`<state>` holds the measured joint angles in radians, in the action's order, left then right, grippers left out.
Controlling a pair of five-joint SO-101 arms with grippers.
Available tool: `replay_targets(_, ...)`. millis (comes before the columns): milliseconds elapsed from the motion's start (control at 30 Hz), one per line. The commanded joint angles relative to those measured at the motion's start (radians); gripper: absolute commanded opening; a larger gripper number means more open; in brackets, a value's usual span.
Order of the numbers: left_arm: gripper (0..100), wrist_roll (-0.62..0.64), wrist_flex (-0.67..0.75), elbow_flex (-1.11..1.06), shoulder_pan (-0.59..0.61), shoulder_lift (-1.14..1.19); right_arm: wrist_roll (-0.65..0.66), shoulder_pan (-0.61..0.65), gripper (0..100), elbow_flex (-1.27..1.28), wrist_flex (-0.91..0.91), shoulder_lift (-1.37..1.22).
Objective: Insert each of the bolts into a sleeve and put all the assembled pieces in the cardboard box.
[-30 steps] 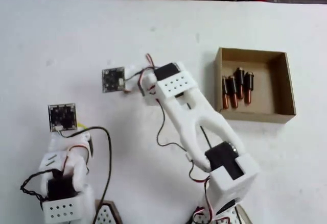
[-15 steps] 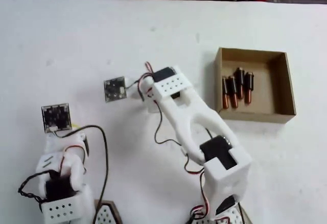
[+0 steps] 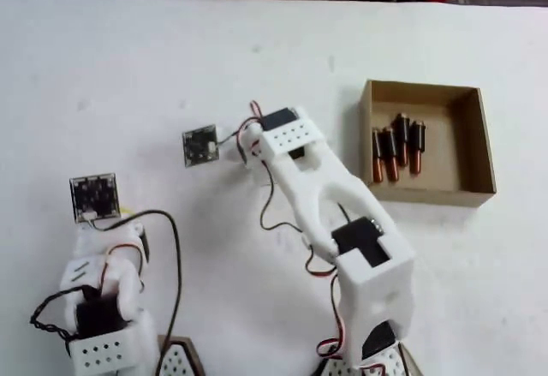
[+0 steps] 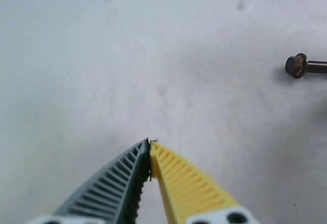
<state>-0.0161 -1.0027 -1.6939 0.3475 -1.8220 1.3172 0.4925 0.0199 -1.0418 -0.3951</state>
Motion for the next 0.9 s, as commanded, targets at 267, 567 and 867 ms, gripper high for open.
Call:
replay_targets(267,2,-0.008,0.003,0.002,0.008,-0.01,0.012,-0.01,16.3,-0.17,0.008,-0.119)
replay_targets(567,2,-0.009,0.005,0.002,0.008,-0.01,0.008,-0.008,7.3,-0.183,0.007,-0.156)
replay_targets(867,2,-0.009,0.005,0.002,0.008,-0.01,0.005,0.033,2.1,-0.18,-0.107,-0.101)
